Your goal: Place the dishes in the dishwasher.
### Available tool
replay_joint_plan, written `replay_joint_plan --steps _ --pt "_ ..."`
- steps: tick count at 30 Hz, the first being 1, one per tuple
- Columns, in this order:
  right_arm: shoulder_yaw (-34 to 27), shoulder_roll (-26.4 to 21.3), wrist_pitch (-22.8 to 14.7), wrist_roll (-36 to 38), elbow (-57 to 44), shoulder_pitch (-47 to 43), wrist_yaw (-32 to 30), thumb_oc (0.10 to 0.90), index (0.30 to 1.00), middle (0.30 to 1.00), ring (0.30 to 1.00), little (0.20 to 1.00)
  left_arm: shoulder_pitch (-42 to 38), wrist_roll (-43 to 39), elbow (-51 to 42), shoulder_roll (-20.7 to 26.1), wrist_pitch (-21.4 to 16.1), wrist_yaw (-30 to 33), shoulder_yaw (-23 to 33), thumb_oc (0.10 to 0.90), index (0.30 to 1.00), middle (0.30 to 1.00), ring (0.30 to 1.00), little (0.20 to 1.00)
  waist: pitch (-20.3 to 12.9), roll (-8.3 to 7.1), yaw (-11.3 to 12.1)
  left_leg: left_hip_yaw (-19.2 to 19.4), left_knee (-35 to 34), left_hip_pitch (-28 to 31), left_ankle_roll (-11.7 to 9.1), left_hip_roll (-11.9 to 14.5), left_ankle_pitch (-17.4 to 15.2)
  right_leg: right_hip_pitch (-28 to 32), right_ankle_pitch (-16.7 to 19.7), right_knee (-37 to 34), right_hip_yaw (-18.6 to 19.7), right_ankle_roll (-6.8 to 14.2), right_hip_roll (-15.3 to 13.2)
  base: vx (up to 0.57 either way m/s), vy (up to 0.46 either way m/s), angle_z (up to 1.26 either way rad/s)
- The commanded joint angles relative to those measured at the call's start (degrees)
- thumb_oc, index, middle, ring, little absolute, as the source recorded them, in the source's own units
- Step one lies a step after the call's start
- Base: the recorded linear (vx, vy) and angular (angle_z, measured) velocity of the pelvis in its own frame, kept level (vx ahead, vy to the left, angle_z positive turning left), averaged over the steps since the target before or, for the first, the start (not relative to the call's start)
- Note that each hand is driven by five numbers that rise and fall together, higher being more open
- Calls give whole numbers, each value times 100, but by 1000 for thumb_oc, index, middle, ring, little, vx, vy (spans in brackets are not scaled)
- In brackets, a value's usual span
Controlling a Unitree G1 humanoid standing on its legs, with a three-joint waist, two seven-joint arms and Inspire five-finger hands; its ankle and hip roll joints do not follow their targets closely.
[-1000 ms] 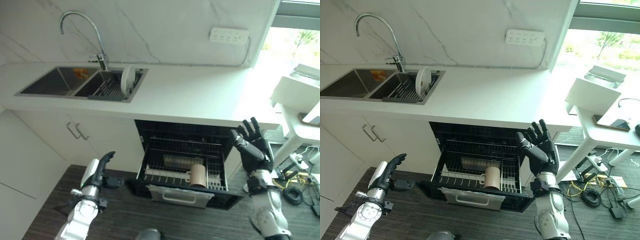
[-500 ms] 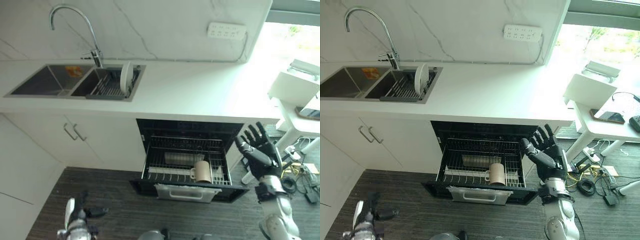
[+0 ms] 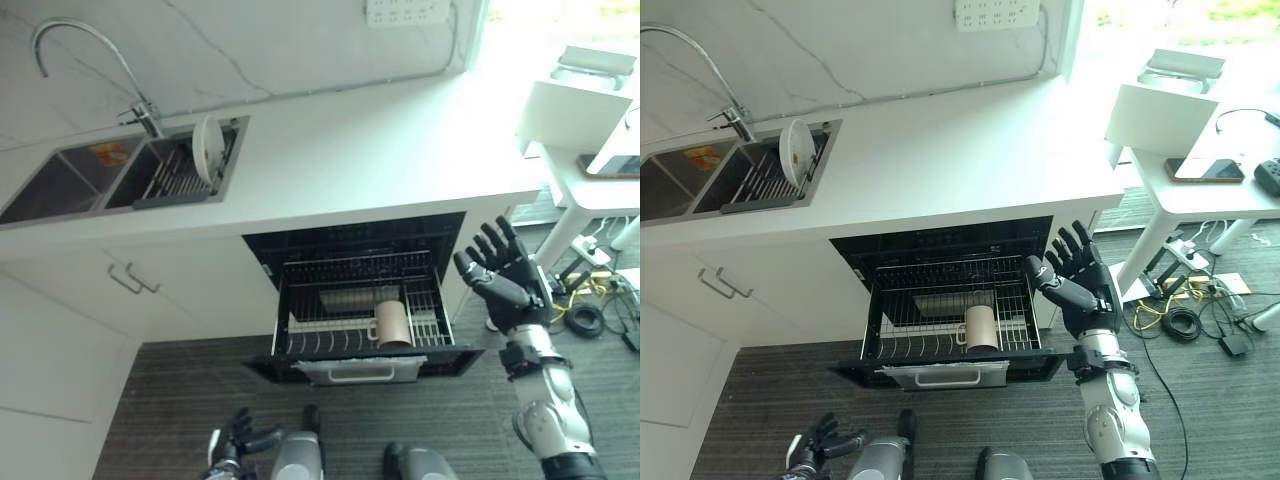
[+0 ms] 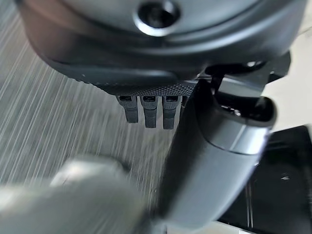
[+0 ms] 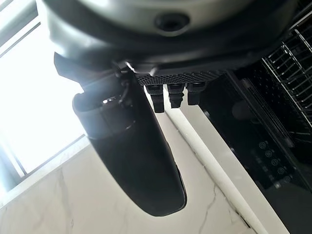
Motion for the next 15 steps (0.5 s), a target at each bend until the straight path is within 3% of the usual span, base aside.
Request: replay_joint_plan --steps 1,4,5,11,14,15 --pt "-310 -191 -500 -17 -766 -446 10 800 900 900 900 900 232 348 -422 518 -655 51 -286 800 900 900 900 900 -465 -108 -13 237 618 -94 89 -202 -460 617 -260 -591 -202 714 -559 28 344 21" --pt "-397 -210 -645 193 -702 -335 -70 800 900 900 900 900 181 783 -195 592 -752 -55 -444 800 900 900 900 900 -581 -87 -47 5 618 127 160 -450 -791 568 -146 -591 -248 841 -686 30 308 19" --pt "-462 -182 -667 273 -710 -289 -121 800 900 900 900 900 127 1009 -171 665 -674 -103 -645 800 900 900 900 900 -650 -72 -76 -136 618 326 271 -644 -1029 479 -46 -591 -223 939 -769 26 292 12" --pt "-379 107 -804 92 -872 -390 -523 800 900 900 900 900 -156 1392 58 859 -296 -615 -1073 800 900 900 900 900 -696 -112 -58 -95 618 504 703 -1001 -1417 227 289 -591 -59 1207 -1072 -21 220 6" --pt "-208 246 -812 -74 -912 -594 -763 800 900 900 900 900 -166 1534 152 847 -187 -916 -1428 800 900 900 900 900 -668 -132 84 40 618 519 860 -1070 -1528 118 595 -591 -368 1315 -1198 -72 162 -41" --pt "-129 279 -828 -99 -886 -670 -811 800 900 900 900 900 -140 1519 152 844 -150 -889 -1473 800 900 900 900 900 -653 -121 127 93 618 526 906 -1055 -1543 160 677 -591 -520 1310 -1110 -71 101 -81"
